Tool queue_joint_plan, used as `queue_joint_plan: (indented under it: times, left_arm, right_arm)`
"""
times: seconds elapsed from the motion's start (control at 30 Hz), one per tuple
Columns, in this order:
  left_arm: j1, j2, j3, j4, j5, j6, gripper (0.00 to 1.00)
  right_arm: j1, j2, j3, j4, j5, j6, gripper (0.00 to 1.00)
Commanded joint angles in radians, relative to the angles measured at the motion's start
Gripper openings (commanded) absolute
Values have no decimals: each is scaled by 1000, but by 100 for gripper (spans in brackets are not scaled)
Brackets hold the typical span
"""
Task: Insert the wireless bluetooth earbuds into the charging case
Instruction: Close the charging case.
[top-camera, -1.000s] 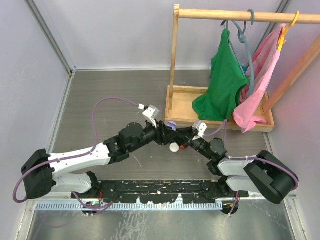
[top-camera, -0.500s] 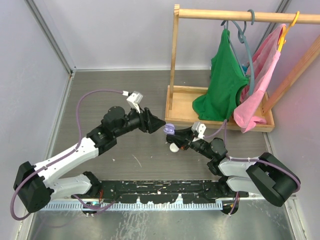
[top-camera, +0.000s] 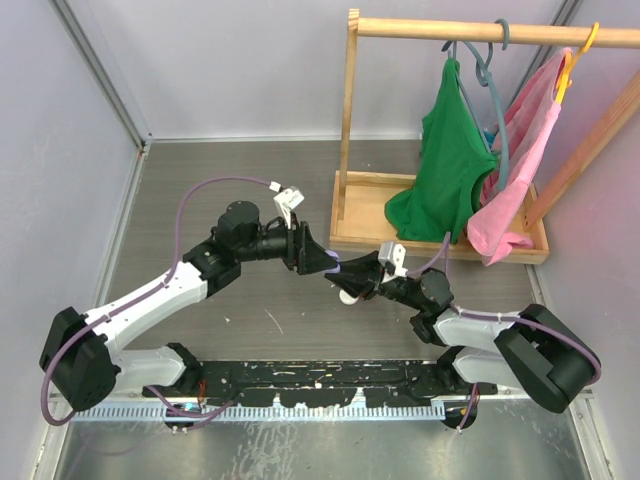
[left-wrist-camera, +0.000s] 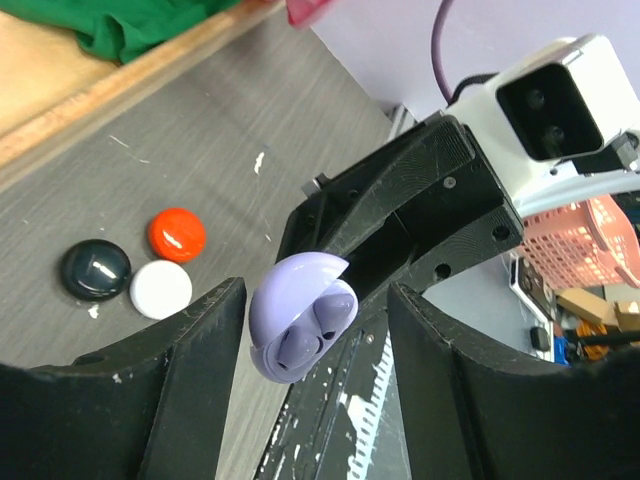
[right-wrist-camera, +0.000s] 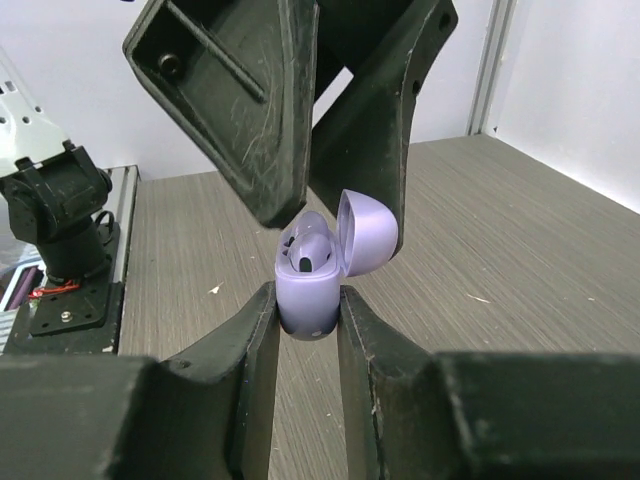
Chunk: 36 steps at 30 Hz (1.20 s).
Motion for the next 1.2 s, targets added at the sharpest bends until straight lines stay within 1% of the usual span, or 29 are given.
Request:
queue_joint_plan:
  times: [0.0,0.2,0.37,0.5,0.57,0.6,0.63,0.7,0.83,0.9,0.93,0.97,1.03,1.17]
  left_arm:
    - [3,1,40,53,119,-10,59]
    - [4,-43,31,84,200,6,54]
    - [6,-104,12,79,213,44,54]
    - [7,-149,9,7,167,102,55]
    - [11,-168,22,-84,84,141,56]
    - [14,-179,33,-145,24,159,58]
    - [19,-189,45,-202,-66,178,60]
    - [27,-207,67,-322,-205,212,61]
    - [37,-235,109,-555,-577,255,67]
    - [55,-242,127,-664,-725,270,72]
    - [68,-242,140,-732,-782,275,73]
    - [85,-244,149,-775,-823,278,75]
    - [124,-248,158,-845,-859,292,78]
    - [210,-268,162,-920,-863,315,82]
  right_arm:
    - [4,7,35,76,-32,20,5]
    - [3,26,34,59,-18,22,5]
    - [2,43,44,22,-21,27,5]
    - [2,59,59,-11,-22,45,5]
    - [2,58,67,-53,-8,62,5]
    - [2,52,76,-97,1,69,5]
    - [2,47,88,-148,9,74,5]
    - [2,29,111,-274,37,85,4]
    - [2,-17,169,-571,137,89,4]
    - [2,-32,208,-729,182,91,4]
    - [1,-38,226,-803,209,91,4]
    - [2,-43,240,-862,233,92,4]
    - [2,-46,262,-960,272,98,5]
    - [3,9,321,-1085,271,133,7]
